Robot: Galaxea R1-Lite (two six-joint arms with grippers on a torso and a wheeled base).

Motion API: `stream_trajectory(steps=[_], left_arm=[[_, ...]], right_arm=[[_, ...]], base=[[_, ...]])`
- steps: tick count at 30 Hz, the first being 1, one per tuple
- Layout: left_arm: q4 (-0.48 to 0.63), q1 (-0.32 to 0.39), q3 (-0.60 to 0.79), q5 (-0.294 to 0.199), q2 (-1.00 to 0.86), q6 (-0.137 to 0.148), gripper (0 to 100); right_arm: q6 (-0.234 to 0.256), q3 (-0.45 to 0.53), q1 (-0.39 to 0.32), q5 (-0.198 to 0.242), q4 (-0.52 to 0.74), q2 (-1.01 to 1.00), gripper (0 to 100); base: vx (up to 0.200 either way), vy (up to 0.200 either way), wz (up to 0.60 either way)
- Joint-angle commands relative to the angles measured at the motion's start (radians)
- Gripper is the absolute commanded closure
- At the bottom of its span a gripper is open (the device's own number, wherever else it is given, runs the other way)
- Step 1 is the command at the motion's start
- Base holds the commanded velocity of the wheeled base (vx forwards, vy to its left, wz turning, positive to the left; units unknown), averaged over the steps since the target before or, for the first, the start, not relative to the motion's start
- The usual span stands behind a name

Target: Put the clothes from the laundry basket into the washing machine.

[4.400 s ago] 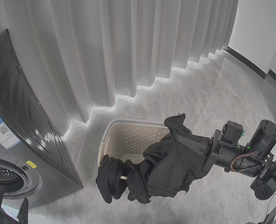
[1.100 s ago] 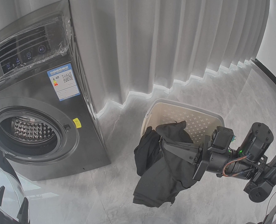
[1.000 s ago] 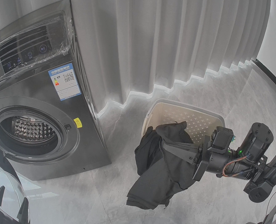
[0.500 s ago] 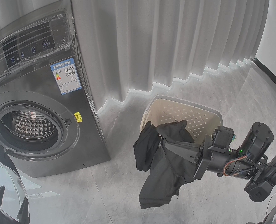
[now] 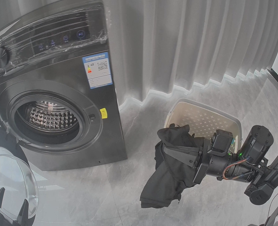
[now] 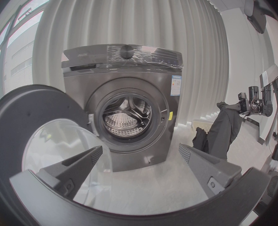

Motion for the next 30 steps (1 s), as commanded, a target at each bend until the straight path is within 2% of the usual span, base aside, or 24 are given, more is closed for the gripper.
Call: stream_trajectory(steps=[1,8,12,17,30], left_arm=[[0.000,0.001,0.018,0.000,-0.018,-0.001,0],[0.000,0.001,0.018,0.000,-0.018,0.001,0],[0.000,0.001,0.018,0.000,-0.018,0.001,0],[0.000,0.001,0.018,0.000,-0.018,0.001,0],[0.000,0.001,0.018,0.000,-0.018,0.002,0]], right_arm=[[0.000,0.001,0.003,-0.001,-0.001,0.006,100],[-0.011,0.010,0.000,0.001,-0.001,0.006,100],[-0.034,0.008,-0.004,0.001,-0.001,0.006,100],[-0.035,0.007,-0.004,0.001,-0.001,0.006,100],[-0.037,0.007,-0.001,0.001,-0.001,0.007,100]], base=[[0.000,0.000,0.00],[0.000,0.000,0.00],[0.000,0.000,0.60],[0.000,0.000,0.60],[0.000,0.000,0.00]])
